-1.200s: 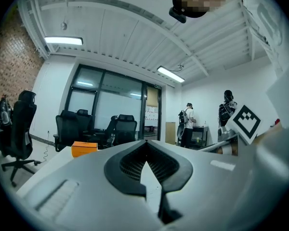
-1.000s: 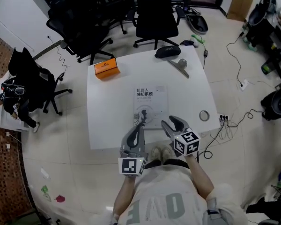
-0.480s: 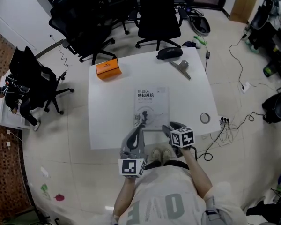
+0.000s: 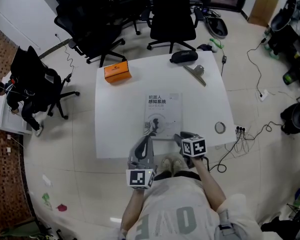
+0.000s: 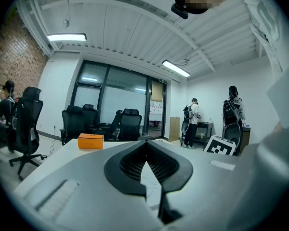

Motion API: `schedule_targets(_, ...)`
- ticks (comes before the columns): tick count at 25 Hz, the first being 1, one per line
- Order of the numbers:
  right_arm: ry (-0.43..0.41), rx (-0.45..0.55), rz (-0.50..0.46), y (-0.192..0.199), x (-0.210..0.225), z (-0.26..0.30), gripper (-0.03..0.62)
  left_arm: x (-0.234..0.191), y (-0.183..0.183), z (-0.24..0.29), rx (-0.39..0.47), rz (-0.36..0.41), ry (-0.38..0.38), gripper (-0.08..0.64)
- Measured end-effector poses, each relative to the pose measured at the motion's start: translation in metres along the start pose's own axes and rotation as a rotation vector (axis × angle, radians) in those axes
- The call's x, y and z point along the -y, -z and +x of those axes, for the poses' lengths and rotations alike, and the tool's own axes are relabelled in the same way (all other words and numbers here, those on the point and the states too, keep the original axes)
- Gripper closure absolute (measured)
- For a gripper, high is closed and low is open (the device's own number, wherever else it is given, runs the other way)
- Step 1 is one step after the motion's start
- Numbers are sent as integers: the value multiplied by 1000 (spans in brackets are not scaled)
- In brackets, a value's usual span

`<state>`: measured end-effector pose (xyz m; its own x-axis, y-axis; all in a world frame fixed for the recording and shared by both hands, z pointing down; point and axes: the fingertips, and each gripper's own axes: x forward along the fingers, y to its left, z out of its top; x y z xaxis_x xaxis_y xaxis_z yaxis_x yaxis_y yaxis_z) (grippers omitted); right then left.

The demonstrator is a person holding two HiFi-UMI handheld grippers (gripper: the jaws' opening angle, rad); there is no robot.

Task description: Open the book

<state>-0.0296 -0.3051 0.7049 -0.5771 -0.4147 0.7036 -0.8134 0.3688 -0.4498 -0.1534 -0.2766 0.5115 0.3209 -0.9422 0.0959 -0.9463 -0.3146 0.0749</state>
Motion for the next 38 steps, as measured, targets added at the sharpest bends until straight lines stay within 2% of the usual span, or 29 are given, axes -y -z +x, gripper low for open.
schedule_targets(2, 4, 9, 7, -2, 3, -1, 489, 0, -1, 2, -2, 1, 0, 548)
schedule_targets(6, -2, 32, 34, -3, 3, -3, 510, 1, 3, 3, -6, 7, 10, 548)
schedule_targets(12, -10, 90, 24, -13, -5, -15, 540, 2, 15, 7, -35, 27, 8, 548)
schedule_targets(16, -34, 128, 25, -24, -17, -25, 552, 16, 27, 8, -17, 75, 97, 551)
schedule_targets(17, -39, 136, 24, -27, -20, -28, 555, 20, 33, 9, -24, 100, 124, 529)
schedule_targets(22, -75, 176, 5, -39, -39, -40, 574, 43, 80, 12, -156, 233, 224, 432)
schedule_targets(25, -97, 184, -27, -45, -54, -44, 584, 52, 102, 16, -230, 316, 258, 417)
schedule_targets(29, -112, 184, -34, -47, -64, -42, 588, 59, 125, 24, -299, 359, 286, 402)
schedule_targets(32, -130, 193, -20, -52, -69, -45, 588, 59, 134, 28, -326, 391, 273, 397)
schedule_targets(35, -161, 206, 4, -59, -77, -50, 588, 54, 139, 34, -349, 422, 215, 399)
schedule_targets(38, -186, 214, 16, -66, -84, -52, 588, 52, 133, 42, -320, 428, 176, 416)
